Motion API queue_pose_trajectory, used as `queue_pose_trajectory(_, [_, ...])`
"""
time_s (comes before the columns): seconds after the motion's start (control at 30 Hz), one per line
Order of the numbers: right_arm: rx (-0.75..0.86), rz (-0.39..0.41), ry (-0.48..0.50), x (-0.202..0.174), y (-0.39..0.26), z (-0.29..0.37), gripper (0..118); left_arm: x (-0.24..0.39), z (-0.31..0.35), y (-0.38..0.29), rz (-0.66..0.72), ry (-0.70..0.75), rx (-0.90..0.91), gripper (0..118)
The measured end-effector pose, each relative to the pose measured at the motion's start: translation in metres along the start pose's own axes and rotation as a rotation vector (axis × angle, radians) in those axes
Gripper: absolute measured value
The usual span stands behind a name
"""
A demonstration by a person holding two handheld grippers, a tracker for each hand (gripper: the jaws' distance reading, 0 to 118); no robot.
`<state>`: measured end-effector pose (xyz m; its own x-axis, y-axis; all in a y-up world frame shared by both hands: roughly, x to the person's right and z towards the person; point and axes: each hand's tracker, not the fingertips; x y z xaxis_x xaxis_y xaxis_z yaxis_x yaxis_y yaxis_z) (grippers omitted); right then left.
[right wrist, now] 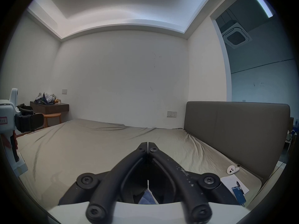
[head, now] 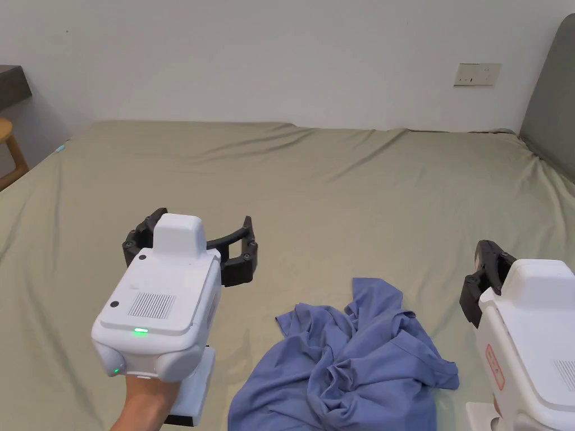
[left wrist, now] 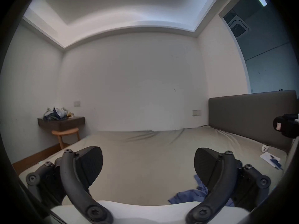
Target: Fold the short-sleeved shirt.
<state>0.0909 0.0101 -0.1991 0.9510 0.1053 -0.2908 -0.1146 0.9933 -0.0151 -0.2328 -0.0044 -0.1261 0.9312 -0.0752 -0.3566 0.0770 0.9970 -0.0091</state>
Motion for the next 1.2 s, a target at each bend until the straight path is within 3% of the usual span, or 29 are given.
queue_pose_trajectory(0.03, [0.002, -0.002, -0.002, -0.001, 0.001, 0.000, 1, -0.005, -0.005, -0.003, 0.003, -0.006, 0.001, 108])
queue_pose_trajectory(0.07, [0.004, -0.003, -0.002, -0.002, 0.001, 0.000, 1, -0.006, -0.003, -0.005, 0.005, -0.025, 0.004, 87])
queue_pose_trajectory(0.17, [0.005, -0.008, 0.000, -0.002, 0.001, 0.000, 1, -0.007, -0.006, -0.009, 0.011, -0.005, -0.022, 0])
queue_pose_trajectory(0.4, [0.003, -0.006, -0.004, 0.000, 0.000, 0.000, 1, -0.004, -0.017, -0.014, 0.053, -0.054, -0.152, 0])
queue_pose_trajectory(0.5, [-0.007, 0.000, -0.005, 0.001, -0.004, -0.001, 1, -0.001, -0.025, -0.019, 0.092, -0.070, -0.371, 0])
queue_pose_trajectory(0.63, [-0.030, 0.003, -0.003, 0.001, -0.012, -0.004, 1, -0.009, -0.047, -0.065, 0.273, -0.174, -0.634, 0])
queue_pose_trajectory(0.83, [-0.067, -0.005, 0.001, 0.002, -0.025, -0.009, 1, 0.013, -0.030, -0.125, 0.263, -0.211, -0.868, 0])
queue_pose_trajectory(1.03, [-0.101, -0.005, 0.006, 0.004, -0.038, -0.013, 1, 0.026, -0.034, -0.164, 0.191, -0.257, -0.913, 1])
queue_pose_trajectory(1.07, [-0.107, -0.005, 0.004, 0.005, -0.040, -0.013, 1, 0.029, -0.037, -0.169, 0.184, -0.272, -0.919, 13])
queue_pose_trajectory(1.1, [-0.111, -0.006, 0.003, 0.005, -0.042, -0.014, 1, 0.034, -0.036, -0.169, 0.181, -0.273, -0.932, 37])
queue_pose_trajectory(1.17, [-0.123, -0.007, 0.002, 0.007, -0.045, -0.016, 1, 0.040, -0.043, -0.179, 0.182, -0.272, -0.965, 98])
queue_pose_trajectory(1.2, [-0.127, -0.007, 0.001, 0.008, -0.046, -0.016, 1, 0.043, -0.043, -0.183, 0.184, -0.259, -0.967, 107])
